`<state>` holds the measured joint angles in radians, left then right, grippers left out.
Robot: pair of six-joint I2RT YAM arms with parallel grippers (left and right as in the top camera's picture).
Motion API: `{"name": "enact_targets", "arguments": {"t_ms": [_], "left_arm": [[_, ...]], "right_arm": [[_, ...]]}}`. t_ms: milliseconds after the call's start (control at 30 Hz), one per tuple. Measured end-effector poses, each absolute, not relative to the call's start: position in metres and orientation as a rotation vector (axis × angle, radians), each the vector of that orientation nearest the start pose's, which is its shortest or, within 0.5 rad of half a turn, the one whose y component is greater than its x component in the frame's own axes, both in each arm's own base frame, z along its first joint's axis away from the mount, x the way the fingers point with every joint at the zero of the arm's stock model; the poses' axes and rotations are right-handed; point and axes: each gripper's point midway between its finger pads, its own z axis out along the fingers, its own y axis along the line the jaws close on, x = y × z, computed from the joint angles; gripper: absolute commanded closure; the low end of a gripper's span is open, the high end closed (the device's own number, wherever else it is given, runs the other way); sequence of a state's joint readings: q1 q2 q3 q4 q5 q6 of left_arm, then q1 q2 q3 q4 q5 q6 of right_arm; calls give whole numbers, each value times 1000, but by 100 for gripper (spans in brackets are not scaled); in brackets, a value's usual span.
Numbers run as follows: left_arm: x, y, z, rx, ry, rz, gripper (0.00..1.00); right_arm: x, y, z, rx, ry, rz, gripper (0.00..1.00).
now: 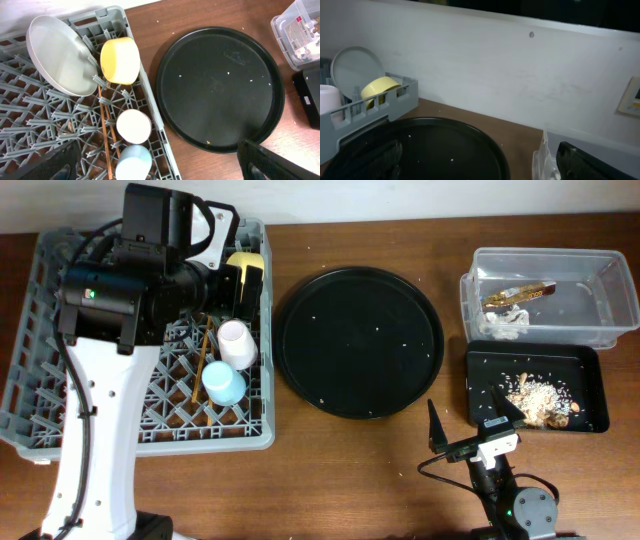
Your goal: Sort waste into correct bins and load items into the dishwasher rack
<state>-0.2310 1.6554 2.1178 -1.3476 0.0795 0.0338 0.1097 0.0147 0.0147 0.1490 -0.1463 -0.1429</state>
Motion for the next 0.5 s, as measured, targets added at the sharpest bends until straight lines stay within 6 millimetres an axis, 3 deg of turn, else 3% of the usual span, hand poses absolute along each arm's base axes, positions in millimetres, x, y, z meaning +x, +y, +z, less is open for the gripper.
{"name": "enact_targets", "arguments": {"t_ms": [167,433,500], "left_arm": [[377,-103,350,359,2435,-184,1],[377,-103,350,359,2435,-184,1],[377,-103,350,359,2435,-184,1]], "right_arm": [[236,51,229,-290,1329,69,2],[242,45,165,-285,1595,62,2],[242,45,160,-284,1611,61,2]]}}
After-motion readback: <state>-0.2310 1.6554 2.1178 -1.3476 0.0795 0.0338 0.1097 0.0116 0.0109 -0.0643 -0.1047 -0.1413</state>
